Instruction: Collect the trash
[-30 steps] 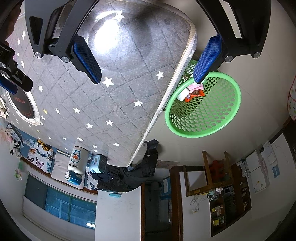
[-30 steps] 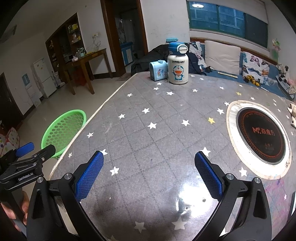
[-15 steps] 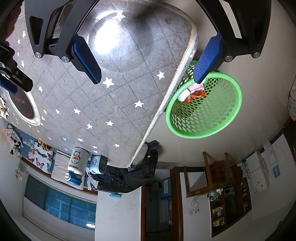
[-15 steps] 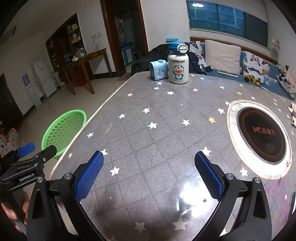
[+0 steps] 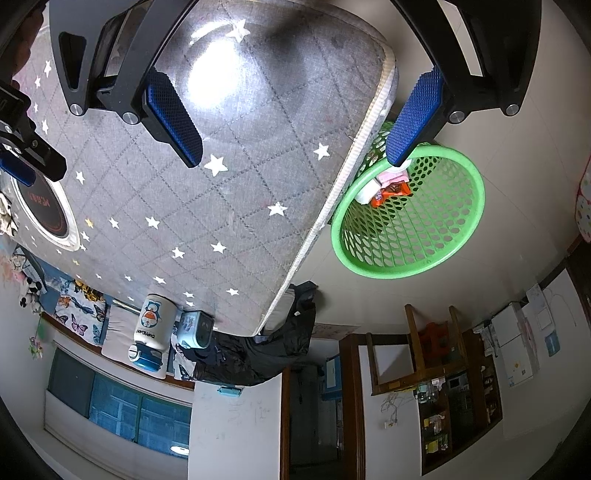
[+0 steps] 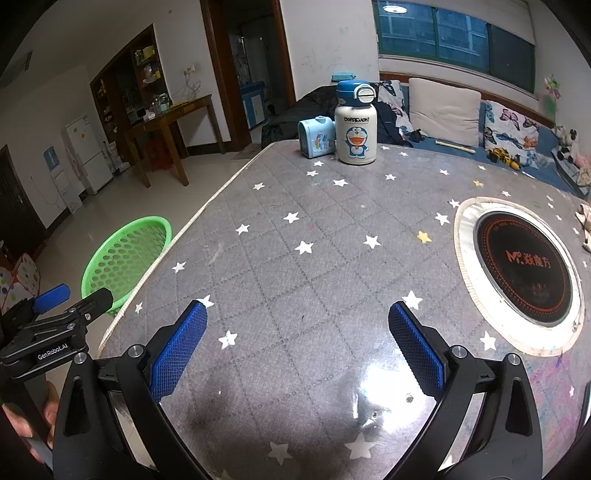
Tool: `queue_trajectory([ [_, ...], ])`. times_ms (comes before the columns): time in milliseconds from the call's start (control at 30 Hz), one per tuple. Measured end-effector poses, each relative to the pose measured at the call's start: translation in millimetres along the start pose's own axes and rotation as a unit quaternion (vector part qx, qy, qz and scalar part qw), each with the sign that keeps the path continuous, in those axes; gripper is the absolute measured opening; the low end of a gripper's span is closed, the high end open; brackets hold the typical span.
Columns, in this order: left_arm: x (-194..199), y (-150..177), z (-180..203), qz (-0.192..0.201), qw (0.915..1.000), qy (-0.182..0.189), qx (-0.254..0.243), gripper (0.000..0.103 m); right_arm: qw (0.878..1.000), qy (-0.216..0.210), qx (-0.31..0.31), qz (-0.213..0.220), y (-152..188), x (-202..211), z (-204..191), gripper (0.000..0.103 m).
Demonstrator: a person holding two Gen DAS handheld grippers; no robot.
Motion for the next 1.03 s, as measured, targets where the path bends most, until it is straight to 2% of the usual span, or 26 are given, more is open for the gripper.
queue_trajectory([
  [1033, -7.4, 0.8, -1.1, -0.008, 1.0000, -0.002, 0.003, 0.096, 1.000, -0.004, -0.004, -0.005, 2.1, -4.8, 2.2, 0.098],
])
Point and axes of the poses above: each gripper's, at about its wrist camera, not at the fingertips, and x roughly against the way its jaws point, z to its right, y to its underside, the point moved 5 cm from there along -x, roughly the way its jaws point, and after that the axes turned 9 degrees about -y, right-handed, at the moved point
